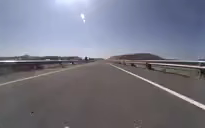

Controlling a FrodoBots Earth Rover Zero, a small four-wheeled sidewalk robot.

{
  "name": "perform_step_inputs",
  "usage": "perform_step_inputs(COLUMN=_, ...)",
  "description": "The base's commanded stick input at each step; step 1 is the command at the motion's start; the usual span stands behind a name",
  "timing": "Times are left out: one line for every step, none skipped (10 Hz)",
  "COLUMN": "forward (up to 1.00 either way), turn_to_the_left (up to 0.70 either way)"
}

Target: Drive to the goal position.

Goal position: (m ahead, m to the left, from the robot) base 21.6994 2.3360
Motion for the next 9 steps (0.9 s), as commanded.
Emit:
perform_step_inputs(forward=1.00, turn_to_the_left=0.00)
perform_step_inputs(forward=1.00, turn_to_the_left=0.00)
perform_step_inputs(forward=1.00, turn_to_the_left=0.00)
perform_step_inputs(forward=1.00, turn_to_the_left=0.00)
perform_step_inputs(forward=1.00, turn_to_the_left=0.00)
perform_step_inputs(forward=1.00, turn_to_the_left=0.00)
perform_step_inputs(forward=1.00, turn_to_the_left=0.00)
perform_step_inputs(forward=1.00, turn_to_the_left=0.00)
perform_step_inputs(forward=1.00, turn_to_the_left=0.00)
